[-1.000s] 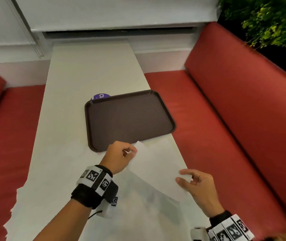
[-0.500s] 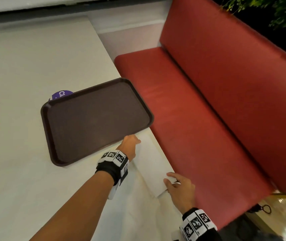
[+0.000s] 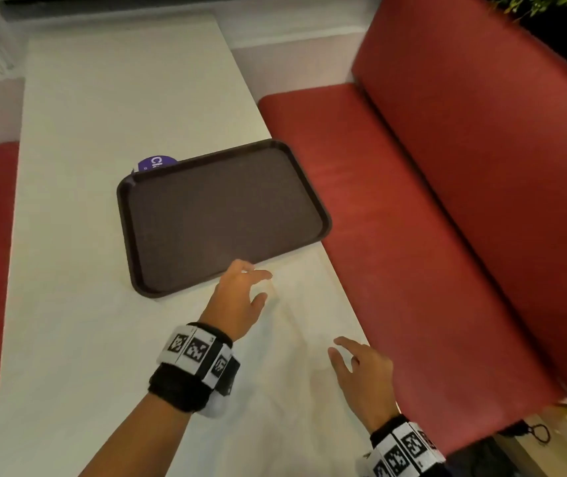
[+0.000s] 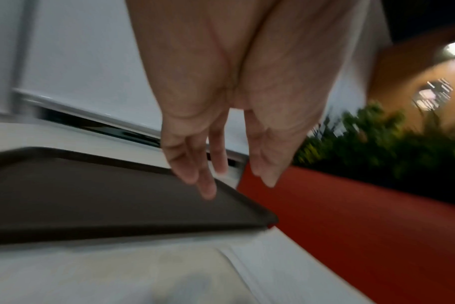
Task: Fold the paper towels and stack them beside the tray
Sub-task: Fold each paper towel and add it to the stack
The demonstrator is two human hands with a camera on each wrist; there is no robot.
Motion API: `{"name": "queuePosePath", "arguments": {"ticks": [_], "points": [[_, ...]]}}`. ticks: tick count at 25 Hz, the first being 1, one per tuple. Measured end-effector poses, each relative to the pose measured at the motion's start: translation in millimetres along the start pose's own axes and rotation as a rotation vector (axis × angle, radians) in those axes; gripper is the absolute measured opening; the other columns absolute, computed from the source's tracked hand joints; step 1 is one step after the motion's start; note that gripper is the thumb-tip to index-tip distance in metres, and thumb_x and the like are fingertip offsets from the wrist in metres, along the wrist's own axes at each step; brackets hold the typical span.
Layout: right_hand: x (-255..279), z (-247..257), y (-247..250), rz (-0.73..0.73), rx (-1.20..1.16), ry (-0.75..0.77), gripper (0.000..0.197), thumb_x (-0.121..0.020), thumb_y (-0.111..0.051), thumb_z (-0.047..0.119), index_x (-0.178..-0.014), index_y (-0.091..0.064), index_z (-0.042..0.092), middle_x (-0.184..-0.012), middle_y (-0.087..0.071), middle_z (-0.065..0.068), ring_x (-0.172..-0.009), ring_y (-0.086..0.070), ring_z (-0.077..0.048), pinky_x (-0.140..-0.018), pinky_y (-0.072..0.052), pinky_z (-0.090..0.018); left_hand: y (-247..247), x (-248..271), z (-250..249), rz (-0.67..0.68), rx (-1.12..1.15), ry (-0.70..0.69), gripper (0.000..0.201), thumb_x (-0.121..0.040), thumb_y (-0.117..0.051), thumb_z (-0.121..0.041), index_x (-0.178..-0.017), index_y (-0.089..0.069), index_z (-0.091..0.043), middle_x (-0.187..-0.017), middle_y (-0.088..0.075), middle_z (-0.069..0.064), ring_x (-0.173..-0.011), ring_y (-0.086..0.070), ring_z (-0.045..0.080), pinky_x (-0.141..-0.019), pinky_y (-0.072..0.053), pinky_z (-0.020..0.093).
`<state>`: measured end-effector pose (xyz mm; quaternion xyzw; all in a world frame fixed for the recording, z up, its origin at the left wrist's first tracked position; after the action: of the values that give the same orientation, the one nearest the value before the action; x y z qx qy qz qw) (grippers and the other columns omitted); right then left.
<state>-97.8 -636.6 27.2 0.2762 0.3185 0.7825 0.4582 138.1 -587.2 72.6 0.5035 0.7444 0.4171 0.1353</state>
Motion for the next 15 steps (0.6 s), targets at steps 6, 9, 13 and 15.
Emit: {"name": "queuePosePath", "arguments": {"ticks": [6, 9, 13, 15], "points": [[34, 72, -83, 0.469, 0.234, 0.317, 0.078, -0.083, -0.050, 0.061, -0.145, -0.033, 0.016, -0.141, -0.039, -0.003, -0.131, -0.040, -0.020, -0.106, -0.034, -0.030, 44, 207, 114, -0.014, 0.216, 0.467, 0.037, -0.076, -0.074, -0.015, -0.085, -0.059, -0.047, -0.087, -0.062, -0.004, -0.068, -0.064, 0.015, -0.059, -0.045, 0.005], [37, 96, -113, 0.587, 0.398, 0.194, 0.091, -0.085, -0.055, 0.059, -0.150, -0.012, 0.013, -0.149, -0.027, -0.008, -0.136, -0.031, -0.025, -0.110, -0.031, -0.040, 32, 301, 162, -0.132, 0.292, 0.716, 0.057, -0.065, -0.081, -0.007, -0.068, -0.060, -0.059, -0.077, -0.064, 0.003, -0.055, -0.061, 0.019, -0.059, -0.043, 0.003], [46, 96, -128, 0.593, 0.457, 0.086, 0.063, -0.088, -0.057, 0.047, -0.137, -0.036, 0.013, -0.138, -0.046, -0.008, -0.127, -0.043, -0.026, -0.101, -0.040, -0.035, -1, 378, 199, -0.173, 0.365, 0.831, 0.062, -0.064, -0.081, -0.004, -0.056, -0.060, -0.062, -0.078, -0.063, 0.008, -0.048, -0.056, 0.013, -0.055, -0.044, 0.006], [51, 96, -127, 0.554, 0.384, 0.064, 0.051, -0.090, -0.056, 0.042, -0.131, -0.044, 0.014, -0.133, -0.052, -0.006, -0.125, -0.044, -0.025, -0.098, -0.041, -0.032, -5, 390, 197, -0.103, 0.413, 0.820, 0.048, -0.070, -0.077, -0.003, -0.069, -0.062, -0.049, -0.089, -0.062, 0.010, -0.064, -0.056, 0.016, -0.066, -0.046, 0.014]]}}
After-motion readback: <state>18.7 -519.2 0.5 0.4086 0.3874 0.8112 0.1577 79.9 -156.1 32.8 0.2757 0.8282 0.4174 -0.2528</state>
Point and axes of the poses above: each hand's wrist, its own x-axis away from the middle knuckle, its own y-axis out of the back of the hand, z = x × y, the point moved 4 cm from there along -x, towards the middle knuckle
